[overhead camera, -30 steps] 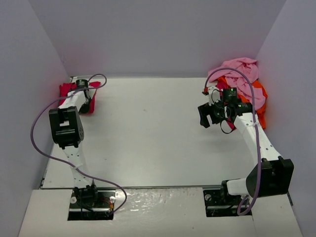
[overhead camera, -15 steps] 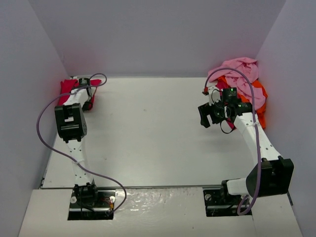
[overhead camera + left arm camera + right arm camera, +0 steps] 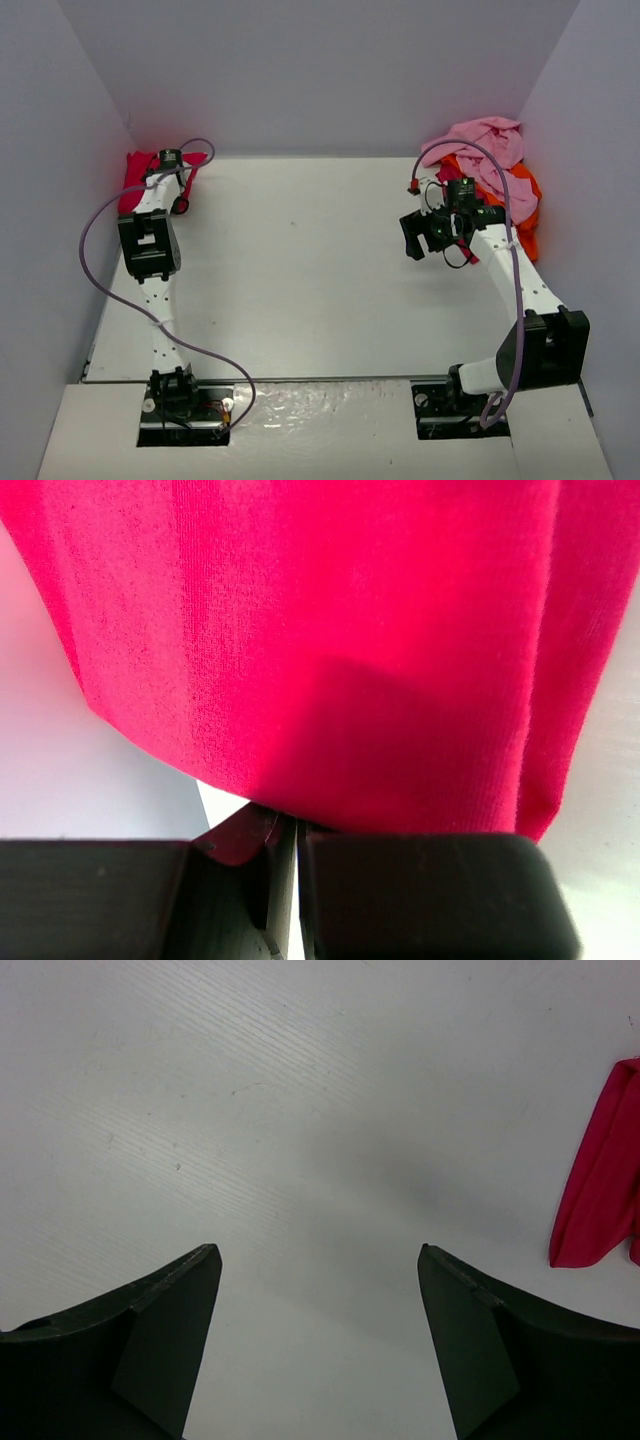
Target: Fold and stack the t-shirts
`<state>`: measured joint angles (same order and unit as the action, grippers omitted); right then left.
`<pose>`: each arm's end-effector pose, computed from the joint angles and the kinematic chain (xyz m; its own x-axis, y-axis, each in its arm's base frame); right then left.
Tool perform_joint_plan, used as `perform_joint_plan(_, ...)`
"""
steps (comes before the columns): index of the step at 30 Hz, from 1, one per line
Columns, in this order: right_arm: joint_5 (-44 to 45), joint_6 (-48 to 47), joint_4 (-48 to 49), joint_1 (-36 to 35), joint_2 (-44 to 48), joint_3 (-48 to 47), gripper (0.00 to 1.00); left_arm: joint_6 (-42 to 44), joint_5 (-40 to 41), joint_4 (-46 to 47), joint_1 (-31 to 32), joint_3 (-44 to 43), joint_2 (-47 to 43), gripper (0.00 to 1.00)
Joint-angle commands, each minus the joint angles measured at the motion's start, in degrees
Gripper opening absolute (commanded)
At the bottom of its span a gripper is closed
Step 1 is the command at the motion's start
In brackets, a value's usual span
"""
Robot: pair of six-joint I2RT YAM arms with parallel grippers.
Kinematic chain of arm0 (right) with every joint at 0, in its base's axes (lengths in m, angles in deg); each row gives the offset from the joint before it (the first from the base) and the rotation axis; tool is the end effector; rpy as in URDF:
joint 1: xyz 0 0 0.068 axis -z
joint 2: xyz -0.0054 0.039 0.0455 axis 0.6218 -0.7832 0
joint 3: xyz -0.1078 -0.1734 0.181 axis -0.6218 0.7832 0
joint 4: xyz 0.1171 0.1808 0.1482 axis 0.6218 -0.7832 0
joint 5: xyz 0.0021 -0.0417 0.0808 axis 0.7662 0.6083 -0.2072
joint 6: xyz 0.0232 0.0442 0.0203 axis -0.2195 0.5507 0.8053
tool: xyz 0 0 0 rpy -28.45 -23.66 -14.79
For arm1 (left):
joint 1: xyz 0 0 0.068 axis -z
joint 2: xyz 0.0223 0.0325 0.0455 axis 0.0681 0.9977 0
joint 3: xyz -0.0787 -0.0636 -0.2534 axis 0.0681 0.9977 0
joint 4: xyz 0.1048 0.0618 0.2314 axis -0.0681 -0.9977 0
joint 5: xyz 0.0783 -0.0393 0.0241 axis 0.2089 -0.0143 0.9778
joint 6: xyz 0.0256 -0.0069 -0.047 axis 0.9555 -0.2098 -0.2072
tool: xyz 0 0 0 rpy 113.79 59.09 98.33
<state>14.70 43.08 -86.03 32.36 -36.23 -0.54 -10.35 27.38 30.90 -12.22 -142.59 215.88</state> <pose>0.2990 0.0440 0.3002 -0.5277 -0.3793 -0.7601 -0.5583 0.8292 -0.0262 0.5343 0.0899 0.1581 -0.8678 0.2020 -0.4539 -0.0276 0.8927 0.4498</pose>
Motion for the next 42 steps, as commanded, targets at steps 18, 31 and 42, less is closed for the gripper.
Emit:
perform_joint_plan(18,1.4,-1.6,2.2,-0.2,5.1,-0.5,0.89,-4.9,-26.1,17.6,4.9,31.9,-49.6,0.76)
perform_joint_plan(31,36.4,-4.1,5.6,-6.7,5.9,-17.3,0.93,-6.9,-27.5,17.4,5.6,53.5,-74.5,0.76)
perform_joint_plan(42,47.3,-4.7,19.5,-1.9,-7.4,-20.0,1.00,-7.4,-30.6,22.3,5.5,67.9,-79.1,0.76)
